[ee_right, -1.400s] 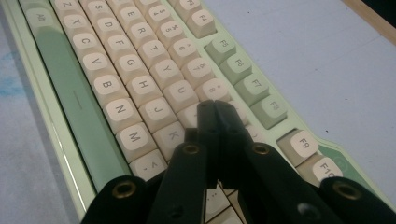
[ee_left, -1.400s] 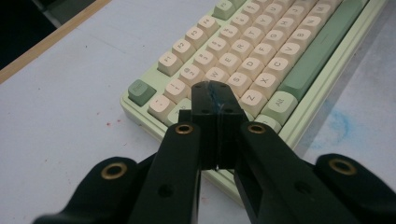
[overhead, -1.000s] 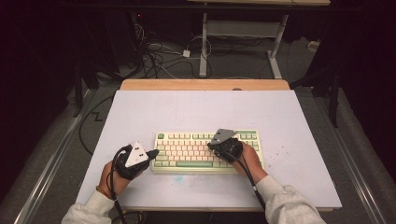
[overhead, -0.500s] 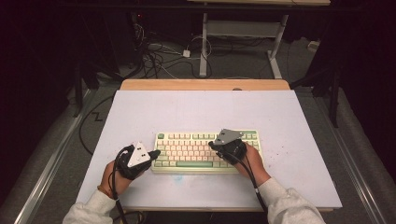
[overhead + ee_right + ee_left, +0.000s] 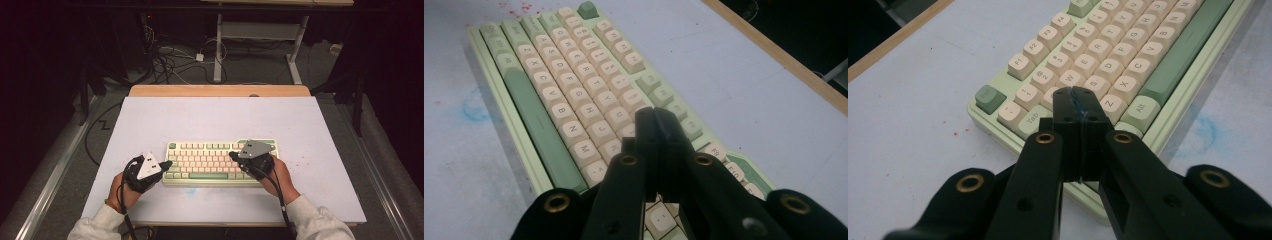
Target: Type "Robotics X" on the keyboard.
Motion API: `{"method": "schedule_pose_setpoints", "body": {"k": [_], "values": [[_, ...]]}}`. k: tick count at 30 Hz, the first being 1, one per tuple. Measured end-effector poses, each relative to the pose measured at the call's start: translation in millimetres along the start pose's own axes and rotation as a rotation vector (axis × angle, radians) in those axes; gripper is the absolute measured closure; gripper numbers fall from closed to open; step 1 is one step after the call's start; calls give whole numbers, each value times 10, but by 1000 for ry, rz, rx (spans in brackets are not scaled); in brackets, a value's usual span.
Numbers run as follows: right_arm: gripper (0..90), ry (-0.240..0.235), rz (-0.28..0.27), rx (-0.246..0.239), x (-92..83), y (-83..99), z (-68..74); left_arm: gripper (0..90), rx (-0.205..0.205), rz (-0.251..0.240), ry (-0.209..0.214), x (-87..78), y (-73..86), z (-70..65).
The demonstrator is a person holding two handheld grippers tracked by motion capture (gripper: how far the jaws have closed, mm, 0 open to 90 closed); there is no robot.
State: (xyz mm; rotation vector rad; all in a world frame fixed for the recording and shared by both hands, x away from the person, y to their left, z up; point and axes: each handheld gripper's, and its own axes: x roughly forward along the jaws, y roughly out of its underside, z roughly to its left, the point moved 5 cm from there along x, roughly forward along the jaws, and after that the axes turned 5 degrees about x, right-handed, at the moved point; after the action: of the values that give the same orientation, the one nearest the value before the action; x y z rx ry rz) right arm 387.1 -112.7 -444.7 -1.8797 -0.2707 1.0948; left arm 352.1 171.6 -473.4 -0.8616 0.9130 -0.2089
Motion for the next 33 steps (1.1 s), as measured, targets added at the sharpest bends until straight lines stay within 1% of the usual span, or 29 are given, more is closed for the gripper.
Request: {"method": "schedule_pose_setpoints", "body": {"k": [4, 6, 15, 19, 20, 21, 23, 29, 33], "values": [[900, 1, -16, 0, -75, 7, -6, 876, 4, 1, 6, 7, -11, -17], [900, -3, -20, 2, -113, 13, 3, 876, 9, 1, 7, 11, -15, -25], [900, 5, -35, -4, -261, 55, 11, 876, 11, -5, 15, 11, -40, -45], [900, 13, -42, -4, -319, 90, 0, 876, 16, -8, 24, 28, -76, -67], [900, 12, -43, -4, -333, 100, -2, 876, 10, -6, 36, 40, -85, -86], [900, 15, -42, -3, -347, 111, -3, 876, 22, -7, 32, 48, -99, -88], [900, 17, -44, -3, -377, 130, -10, 876, 18, -8, 47, 72, -131, -111], [900, 25, -52, 2, -468, 181, -33, 876, 40, -21, 67, 142, -270, -176], [900, 31, -52, 9, -513, 230, -53, 876, 44, -28, 80, 184, -337, -198]]}}
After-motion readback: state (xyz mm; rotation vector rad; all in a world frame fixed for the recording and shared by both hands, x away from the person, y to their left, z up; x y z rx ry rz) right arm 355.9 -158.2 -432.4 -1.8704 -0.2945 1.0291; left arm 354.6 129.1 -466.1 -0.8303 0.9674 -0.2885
